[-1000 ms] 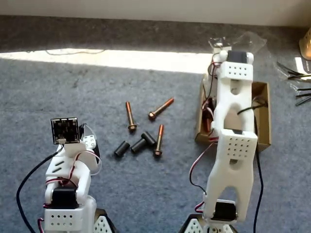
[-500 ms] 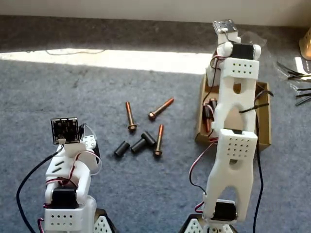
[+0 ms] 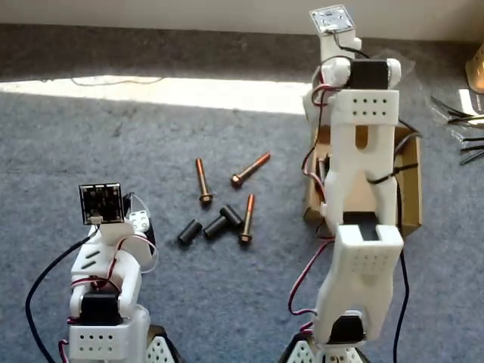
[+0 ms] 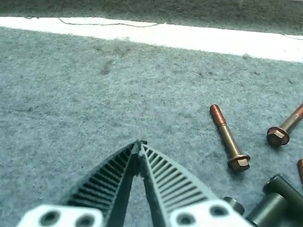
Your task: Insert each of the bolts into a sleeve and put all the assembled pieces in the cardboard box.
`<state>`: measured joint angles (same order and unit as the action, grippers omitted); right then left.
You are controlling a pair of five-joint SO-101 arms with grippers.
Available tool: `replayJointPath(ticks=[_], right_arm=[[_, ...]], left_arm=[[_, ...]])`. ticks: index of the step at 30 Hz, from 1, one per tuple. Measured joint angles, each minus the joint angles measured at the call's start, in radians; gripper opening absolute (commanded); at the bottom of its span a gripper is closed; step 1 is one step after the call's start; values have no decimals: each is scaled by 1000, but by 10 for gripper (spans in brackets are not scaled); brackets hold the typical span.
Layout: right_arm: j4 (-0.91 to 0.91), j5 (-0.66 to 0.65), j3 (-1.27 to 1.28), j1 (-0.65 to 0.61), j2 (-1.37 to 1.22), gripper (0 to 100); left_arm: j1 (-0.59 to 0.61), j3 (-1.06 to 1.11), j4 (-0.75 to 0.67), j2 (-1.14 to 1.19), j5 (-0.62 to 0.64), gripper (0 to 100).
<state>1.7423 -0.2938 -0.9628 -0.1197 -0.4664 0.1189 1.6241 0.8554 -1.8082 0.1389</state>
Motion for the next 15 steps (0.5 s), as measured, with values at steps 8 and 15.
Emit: replayJointPath(ticks=[8, 15], right_arm=[[0, 0, 222, -100, 256, 109], [0, 0, 394, -149, 476, 109]], left_arm=[[0, 0, 0, 0, 0, 7], [0, 0, 0, 0, 0, 7]])
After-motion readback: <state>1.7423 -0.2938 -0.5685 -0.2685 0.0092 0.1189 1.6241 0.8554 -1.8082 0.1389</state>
